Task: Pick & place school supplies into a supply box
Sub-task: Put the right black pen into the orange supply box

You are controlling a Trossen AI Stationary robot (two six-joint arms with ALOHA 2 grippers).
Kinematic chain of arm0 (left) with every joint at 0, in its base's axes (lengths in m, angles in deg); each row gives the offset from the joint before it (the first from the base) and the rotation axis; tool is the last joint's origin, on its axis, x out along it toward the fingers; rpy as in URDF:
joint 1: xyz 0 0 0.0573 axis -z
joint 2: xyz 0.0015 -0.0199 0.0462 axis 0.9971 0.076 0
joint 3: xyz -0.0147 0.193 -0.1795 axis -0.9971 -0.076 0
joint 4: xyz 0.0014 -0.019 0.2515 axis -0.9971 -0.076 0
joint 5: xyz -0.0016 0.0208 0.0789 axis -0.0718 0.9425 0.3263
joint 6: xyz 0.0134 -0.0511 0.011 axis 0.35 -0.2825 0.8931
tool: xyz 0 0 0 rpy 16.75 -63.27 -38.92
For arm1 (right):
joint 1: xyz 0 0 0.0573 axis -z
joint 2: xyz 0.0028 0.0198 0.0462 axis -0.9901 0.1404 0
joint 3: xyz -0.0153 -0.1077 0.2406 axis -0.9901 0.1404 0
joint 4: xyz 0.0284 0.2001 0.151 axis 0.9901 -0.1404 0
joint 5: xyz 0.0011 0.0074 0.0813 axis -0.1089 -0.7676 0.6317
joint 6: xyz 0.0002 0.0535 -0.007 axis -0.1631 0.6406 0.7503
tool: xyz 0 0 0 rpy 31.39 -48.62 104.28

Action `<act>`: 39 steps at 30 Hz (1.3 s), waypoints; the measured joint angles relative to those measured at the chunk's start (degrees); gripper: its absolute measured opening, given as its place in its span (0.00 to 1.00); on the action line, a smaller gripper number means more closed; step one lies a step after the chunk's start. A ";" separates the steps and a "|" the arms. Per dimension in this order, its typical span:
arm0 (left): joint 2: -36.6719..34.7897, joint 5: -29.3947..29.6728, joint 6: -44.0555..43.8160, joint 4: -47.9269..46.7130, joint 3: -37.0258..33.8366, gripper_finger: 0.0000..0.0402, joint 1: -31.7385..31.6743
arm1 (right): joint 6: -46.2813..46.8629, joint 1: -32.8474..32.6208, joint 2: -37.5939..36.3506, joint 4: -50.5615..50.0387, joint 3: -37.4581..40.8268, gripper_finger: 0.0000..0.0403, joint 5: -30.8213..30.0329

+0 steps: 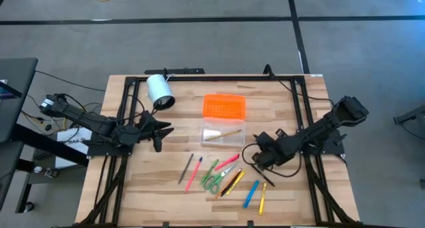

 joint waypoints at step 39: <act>0.00 2.20 -0.47 0.02 0.02 0.32 -0.02 | -44.05 23.57 7.45 36.63 -7.05 0.01 12.81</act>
